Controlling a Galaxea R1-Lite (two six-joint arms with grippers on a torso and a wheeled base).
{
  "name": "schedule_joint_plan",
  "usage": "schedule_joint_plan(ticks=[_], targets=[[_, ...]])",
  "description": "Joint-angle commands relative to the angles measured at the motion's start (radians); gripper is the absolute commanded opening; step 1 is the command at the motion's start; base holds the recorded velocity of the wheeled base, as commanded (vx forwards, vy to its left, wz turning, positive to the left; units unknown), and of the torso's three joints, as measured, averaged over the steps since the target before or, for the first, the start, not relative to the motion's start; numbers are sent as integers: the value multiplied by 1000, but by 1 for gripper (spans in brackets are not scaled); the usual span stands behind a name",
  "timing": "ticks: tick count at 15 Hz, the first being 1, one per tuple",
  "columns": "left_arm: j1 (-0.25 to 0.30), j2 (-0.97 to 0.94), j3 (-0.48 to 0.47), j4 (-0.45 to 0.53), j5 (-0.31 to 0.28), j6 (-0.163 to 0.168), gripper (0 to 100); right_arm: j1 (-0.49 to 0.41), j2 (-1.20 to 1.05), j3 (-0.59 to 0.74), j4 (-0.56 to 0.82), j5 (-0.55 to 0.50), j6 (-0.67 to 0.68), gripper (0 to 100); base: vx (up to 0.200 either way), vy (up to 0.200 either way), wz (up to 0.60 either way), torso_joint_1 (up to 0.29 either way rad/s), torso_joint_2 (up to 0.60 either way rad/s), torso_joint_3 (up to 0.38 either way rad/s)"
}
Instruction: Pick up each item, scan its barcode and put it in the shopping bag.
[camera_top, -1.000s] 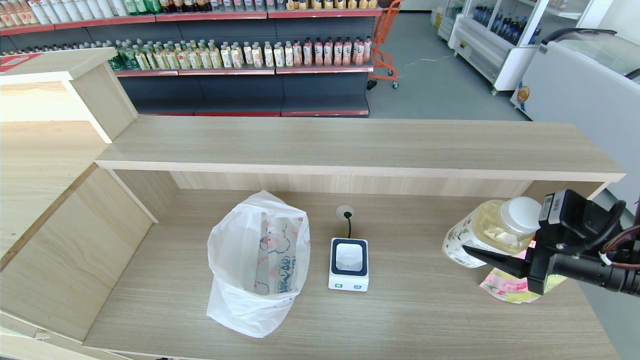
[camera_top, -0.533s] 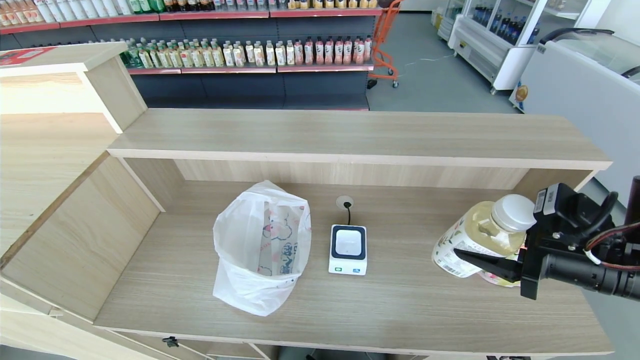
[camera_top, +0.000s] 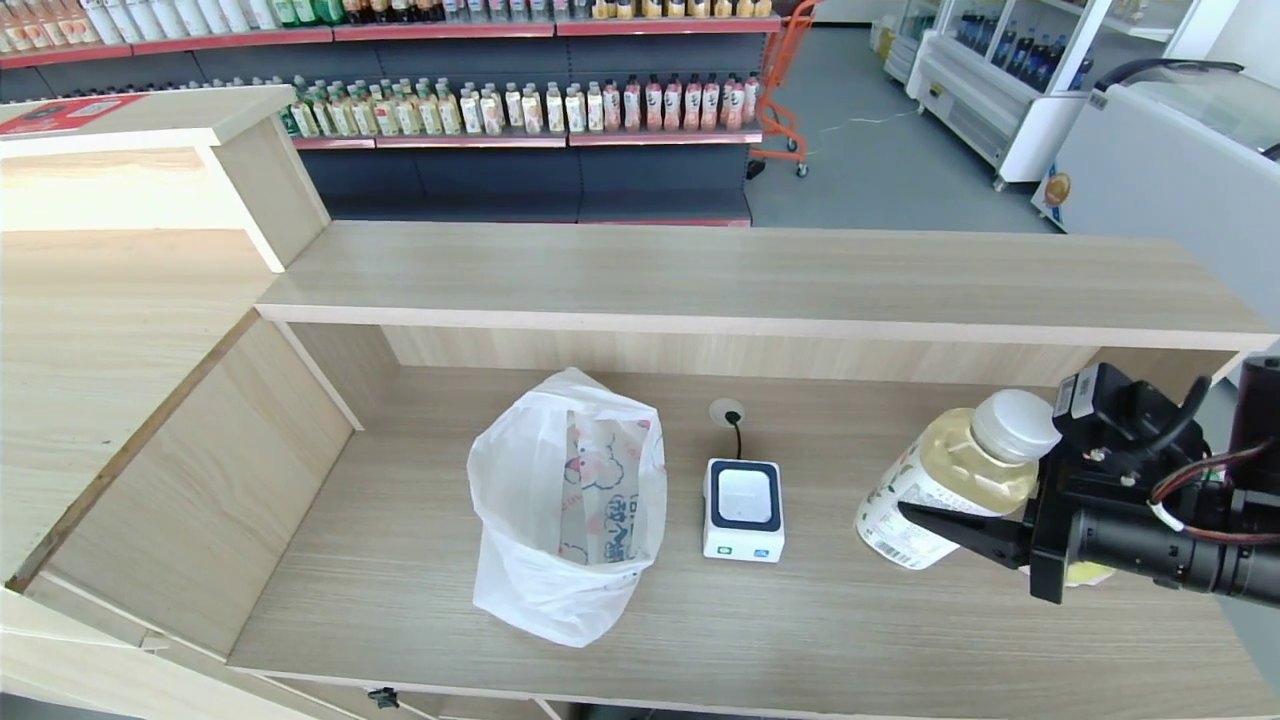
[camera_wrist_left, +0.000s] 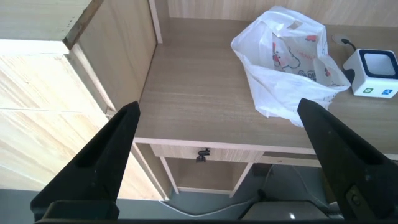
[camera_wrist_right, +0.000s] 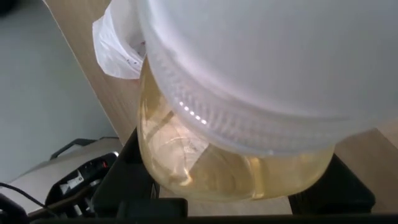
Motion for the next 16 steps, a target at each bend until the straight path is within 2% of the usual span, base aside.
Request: schedule_joint_plan(ticks=[1, 4, 6, 8, 10, 12, 16], targets=[[0, 0, 0, 0, 1, 1, 100, -2, 63, -20, -15, -6, -11, 0, 0, 0, 0, 0, 0, 0], [0, 0, 0, 0, 1, 1, 100, -12, 187, -40, -150, -93, -138, 0, 0, 0, 0, 0, 0, 0], [0, 0, 0, 0, 1, 1, 100, -24, 275, -48, -277, -104, -158, 0, 0, 0, 0, 0, 0, 0], [0, 0, 0, 0, 1, 1, 100, -9, 344, -45, -357, -104, -190, 0, 0, 0, 0, 0, 0, 0], [0, 0, 0, 0, 1, 1, 100, 45, 390, -36, -420, -96, -212, 0, 0, 0, 0, 0, 0, 0], [0, 0, 0, 0, 1, 1, 100, 47, 483, -9, -566, -91, -322, 0, 0, 0, 0, 0, 0, 0], [0, 0, 0, 0, 1, 1, 100, 57, 663, -51, -773, -55, -354, 0, 0, 0, 0, 0, 0, 0]])
